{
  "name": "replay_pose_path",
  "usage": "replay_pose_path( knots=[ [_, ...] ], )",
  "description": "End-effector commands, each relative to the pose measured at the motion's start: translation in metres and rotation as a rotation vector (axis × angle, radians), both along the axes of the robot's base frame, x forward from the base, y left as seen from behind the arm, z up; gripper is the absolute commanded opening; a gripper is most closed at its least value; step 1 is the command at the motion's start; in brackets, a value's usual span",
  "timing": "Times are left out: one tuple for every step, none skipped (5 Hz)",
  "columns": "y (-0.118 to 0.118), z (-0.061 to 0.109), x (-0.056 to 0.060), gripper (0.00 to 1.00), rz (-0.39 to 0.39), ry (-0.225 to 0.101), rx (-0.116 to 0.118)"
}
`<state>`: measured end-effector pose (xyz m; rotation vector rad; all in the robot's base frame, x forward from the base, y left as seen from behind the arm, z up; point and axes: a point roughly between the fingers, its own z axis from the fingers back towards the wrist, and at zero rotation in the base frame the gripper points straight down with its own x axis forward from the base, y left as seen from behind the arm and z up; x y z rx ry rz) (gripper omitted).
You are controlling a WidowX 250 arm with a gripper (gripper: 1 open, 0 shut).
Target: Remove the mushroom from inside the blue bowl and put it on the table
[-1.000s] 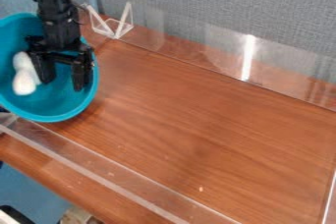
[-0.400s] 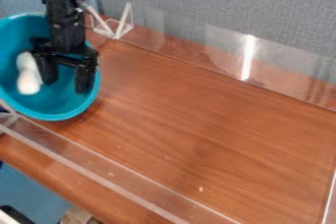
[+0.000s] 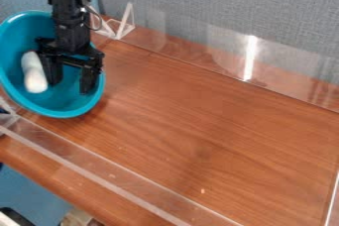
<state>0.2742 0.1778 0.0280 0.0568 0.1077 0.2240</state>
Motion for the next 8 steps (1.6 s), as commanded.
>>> replay_pose_path(
  knots=[
    [0.005, -0.027, 0.001, 1.0, 0.027, 0.011, -0.01],
    [0.006, -0.032, 0.003, 1.0, 0.029, 0.014, -0.011],
    [0.006, -0.036, 0.004, 1.0, 0.031, 0.017, -0.012],
    [0.005, -0.04, 0.005, 1.0, 0.032, 0.022, -0.013],
    [0.002, -0.037, -0.001, 0.0, 0.036, 0.045, -0.01],
    [-0.002, -0.035, -0.01, 0.0, 0.031, 0.059, -0.01],
    [-0.004, -0.028, -0.017, 0.0, 0.026, 0.07, -0.012],
    [-0.003, -0.023, -0.019, 1.0, 0.032, 0.087, -0.008]
  ],
)
